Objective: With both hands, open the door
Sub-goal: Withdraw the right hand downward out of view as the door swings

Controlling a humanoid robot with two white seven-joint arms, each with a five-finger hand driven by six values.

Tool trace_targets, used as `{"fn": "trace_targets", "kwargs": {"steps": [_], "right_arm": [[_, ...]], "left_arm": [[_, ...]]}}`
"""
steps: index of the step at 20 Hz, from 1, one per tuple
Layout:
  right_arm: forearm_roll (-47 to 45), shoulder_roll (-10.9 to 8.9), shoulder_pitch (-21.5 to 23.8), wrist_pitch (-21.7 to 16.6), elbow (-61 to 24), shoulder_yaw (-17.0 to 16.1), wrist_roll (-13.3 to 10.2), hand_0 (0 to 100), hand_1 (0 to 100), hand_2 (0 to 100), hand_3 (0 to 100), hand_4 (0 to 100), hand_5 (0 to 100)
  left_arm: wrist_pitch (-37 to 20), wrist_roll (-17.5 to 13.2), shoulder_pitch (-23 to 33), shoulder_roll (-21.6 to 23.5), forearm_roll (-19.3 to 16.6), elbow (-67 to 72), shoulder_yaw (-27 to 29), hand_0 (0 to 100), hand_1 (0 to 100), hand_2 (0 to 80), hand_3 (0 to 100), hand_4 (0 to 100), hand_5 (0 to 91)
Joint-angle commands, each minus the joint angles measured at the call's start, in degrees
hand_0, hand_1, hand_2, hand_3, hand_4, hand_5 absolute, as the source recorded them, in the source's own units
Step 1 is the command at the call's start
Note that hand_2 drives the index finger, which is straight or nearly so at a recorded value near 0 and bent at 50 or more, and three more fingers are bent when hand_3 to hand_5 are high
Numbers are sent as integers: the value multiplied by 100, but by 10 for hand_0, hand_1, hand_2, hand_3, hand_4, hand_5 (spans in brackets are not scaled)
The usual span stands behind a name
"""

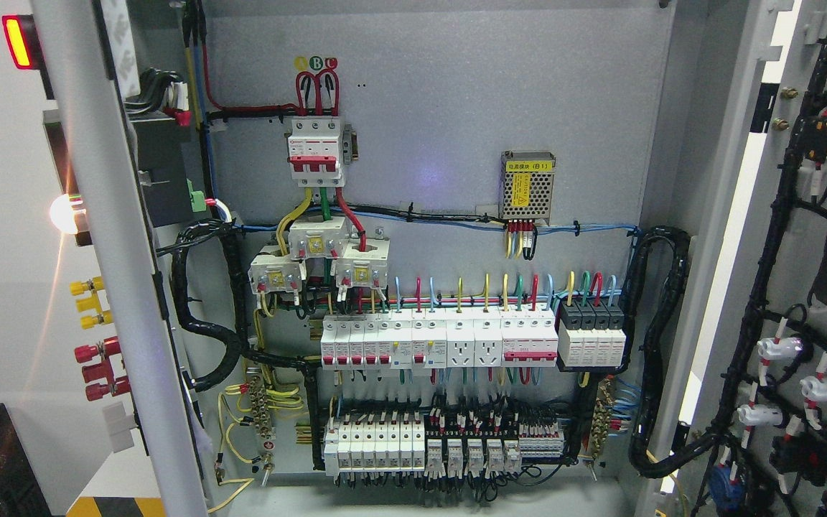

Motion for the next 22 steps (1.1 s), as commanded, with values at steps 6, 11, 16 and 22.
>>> {"fn": "trace_targets", "kwargs": {"steps": [6, 11, 16, 22], "right_arm": [[6, 611, -66, 179, 238, 192, -8, 191, 0, 0, 0, 0, 0], [15, 787, -153, 224, 334, 166, -8, 191, 0, 0, 0, 0, 0], [24, 902, -276, 233, 581, 139, -8, 191, 0, 0, 0, 0, 0], [24, 998, -320, 303, 669, 201, -8, 191, 0, 0, 0, 0, 0]], "left_arm": [[-4, -4, 40, 22, -61, -26, -62, 0, 0, 0, 0, 0, 0], [-4, -4, 154, 39, -61, -201, -70, 0, 0, 0, 0, 0, 0], [-13, -4, 408, 65, -61, -675, -79, 0, 0, 0, 0, 0, 0], [-13, -75, 707, 145, -70, -1274, -237, 0, 0, 0, 0, 0, 0]]}}
